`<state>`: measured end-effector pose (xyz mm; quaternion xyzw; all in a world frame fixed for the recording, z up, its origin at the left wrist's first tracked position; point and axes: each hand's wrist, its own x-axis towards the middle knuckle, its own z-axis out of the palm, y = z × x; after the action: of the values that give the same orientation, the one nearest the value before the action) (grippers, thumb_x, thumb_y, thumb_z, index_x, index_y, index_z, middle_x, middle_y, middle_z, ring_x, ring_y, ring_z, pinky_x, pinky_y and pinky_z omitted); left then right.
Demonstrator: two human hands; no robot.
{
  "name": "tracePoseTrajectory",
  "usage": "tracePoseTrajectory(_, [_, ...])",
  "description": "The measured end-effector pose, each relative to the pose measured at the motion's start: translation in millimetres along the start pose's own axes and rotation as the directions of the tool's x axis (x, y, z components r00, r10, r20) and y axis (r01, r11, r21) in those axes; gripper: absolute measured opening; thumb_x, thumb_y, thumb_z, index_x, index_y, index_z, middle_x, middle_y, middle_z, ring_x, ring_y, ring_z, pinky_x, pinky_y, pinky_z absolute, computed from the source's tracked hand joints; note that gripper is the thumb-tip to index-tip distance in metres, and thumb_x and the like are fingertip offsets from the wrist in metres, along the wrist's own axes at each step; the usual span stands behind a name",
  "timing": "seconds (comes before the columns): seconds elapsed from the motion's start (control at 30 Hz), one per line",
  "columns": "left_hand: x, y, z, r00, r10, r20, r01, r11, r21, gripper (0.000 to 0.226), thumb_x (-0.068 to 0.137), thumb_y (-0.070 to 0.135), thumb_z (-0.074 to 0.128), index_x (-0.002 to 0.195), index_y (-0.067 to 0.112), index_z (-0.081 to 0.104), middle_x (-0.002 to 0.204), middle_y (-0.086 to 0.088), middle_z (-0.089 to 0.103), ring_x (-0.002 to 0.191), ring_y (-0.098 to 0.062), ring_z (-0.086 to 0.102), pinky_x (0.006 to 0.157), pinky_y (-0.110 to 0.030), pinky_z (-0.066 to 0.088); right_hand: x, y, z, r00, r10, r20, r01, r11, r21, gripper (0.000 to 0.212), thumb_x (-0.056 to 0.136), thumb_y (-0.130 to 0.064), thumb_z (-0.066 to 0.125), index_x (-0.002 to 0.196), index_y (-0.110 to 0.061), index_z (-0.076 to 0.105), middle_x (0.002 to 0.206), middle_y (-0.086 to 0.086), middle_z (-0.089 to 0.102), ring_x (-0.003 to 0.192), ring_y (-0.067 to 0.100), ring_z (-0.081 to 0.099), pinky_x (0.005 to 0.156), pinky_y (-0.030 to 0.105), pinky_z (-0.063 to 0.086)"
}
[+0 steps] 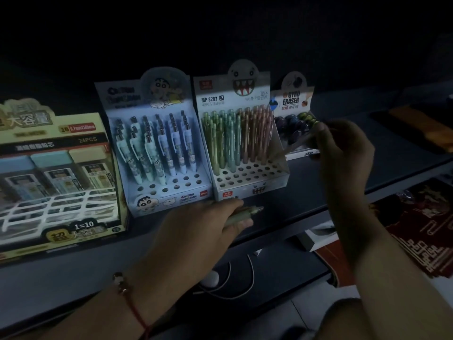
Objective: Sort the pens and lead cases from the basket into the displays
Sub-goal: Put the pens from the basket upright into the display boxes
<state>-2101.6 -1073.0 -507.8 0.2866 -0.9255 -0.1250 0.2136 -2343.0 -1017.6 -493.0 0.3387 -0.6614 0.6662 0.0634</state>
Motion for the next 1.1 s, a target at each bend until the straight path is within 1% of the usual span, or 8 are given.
tracePoseTrajectory(0.23, [-1,1,2,1.000,0.015,0.003,-0.015,1.000,-0.004,0.049,0.089,0.066,0.044,0.129,0.041,0.057,0.104,0.013,0.071,0.088,-0.007,0.066,0.070,-0.025,0.050,-3,-2,15,0.987,-0.102,0.120,0.108,0.993,-0.042,0.018,0.099,-0.019,0.058,0.116,-0.024,0.063,0.100,-0.011,0.068,0.093,0.003,0.069,0.075,0.021,0.058])
tracePoseTrajectory(0.4, [-2,-1,6,1.000,0.005,0.005,-0.005,1.000,-0.026,0.054,0.086,0.070,0.036,0.127,0.041,0.057,0.106,0.013,0.071,0.091,-0.008,0.066,0.074,-0.031,0.055,-4,1,24,0.989,-0.072,0.127,0.077,0.996,-0.033,0.018,0.099,-0.017,0.057,0.112,-0.014,0.070,0.094,-0.008,0.071,0.088,0.004,0.068,0.075,0.026,0.058])
tracePoseTrajectory(0.57, [-2,-2,5,1.000,-0.011,0.001,0.011,1.000,-0.027,0.049,0.088,0.070,0.037,0.119,0.041,0.060,0.097,0.015,0.071,0.084,-0.004,0.065,0.070,-0.029,0.054,-3,2,28,0.987,-0.079,0.138,0.083,0.996,-0.021,0.018,0.100,-0.014,0.055,0.109,-0.023,0.068,0.092,-0.012,0.070,0.088,0.003,0.068,0.078,0.028,0.058])
tracePoseTrajectory(0.67, [-1,-3,1,1.000,-0.015,0.016,0.016,0.999,-0.035,0.045,0.088,0.068,0.041,0.118,0.041,0.060,0.091,0.016,0.071,0.078,-0.001,0.063,0.067,-0.025,0.051,-1,9,36,0.979,-0.019,0.202,0.042,0.993,-0.106,0.017,0.099,-0.022,0.057,0.108,-0.015,0.070,0.092,-0.003,0.071,0.086,0.010,0.068,0.077,0.040,0.060])
tracePoseTrajectory(0.77, [1,-5,1,1.000,-0.014,0.022,0.015,0.999,-0.045,0.042,0.089,0.067,0.041,0.114,0.040,0.061,0.087,0.017,0.070,0.073,-0.001,0.061,0.064,-0.026,0.052,4,11,41,0.980,-0.010,0.198,0.041,0.987,-0.154,0.029,0.096,-0.033,0.058,0.113,-0.012,0.069,0.098,-0.001,0.072,0.088,0.009,0.068,0.078,0.038,0.060])
tracePoseTrajectory(0.9, [1,-13,1,0.998,-0.042,0.040,0.043,0.998,-0.048,0.045,0.087,0.070,0.035,0.112,0.041,0.060,0.083,0.019,0.067,0.069,0.003,0.059,0.060,-0.018,0.046,9,16,48,0.975,0.021,0.221,0.028,0.975,-0.218,0.014,0.098,-0.029,0.060,0.100,-0.021,0.071,0.085,-0.007,0.071,0.074,0.007,0.068,0.069,0.038,0.059])
tracePoseTrajectory(0.97, [2,-16,0,0.998,-0.035,0.048,0.037,0.999,-0.039,0.044,0.087,0.069,0.035,0.110,0.041,0.060,0.075,0.018,0.064,0.062,0.003,0.055,0.055,-0.016,0.040,9,17,51,0.975,0.059,0.215,-0.012,0.977,-0.214,0.016,0.098,-0.031,0.060,0.105,-0.023,0.072,0.088,-0.009,0.072,0.078,0.006,0.069,0.072,0.040,0.060])
tracePoseTrajectory(1.1, [3,-20,-3,0.998,-0.033,0.050,0.037,0.997,-0.067,0.039,0.089,0.064,0.042,0.110,0.040,0.063,0.077,0.017,0.066,0.064,0.001,0.057,0.058,-0.020,0.046,10,17,54,0.974,0.094,0.208,-0.049,0.976,-0.214,0.023,0.097,-0.032,0.060,0.113,-0.022,0.072,0.091,-0.012,0.070,0.085,0.004,0.068,0.079,0.042,0.060])
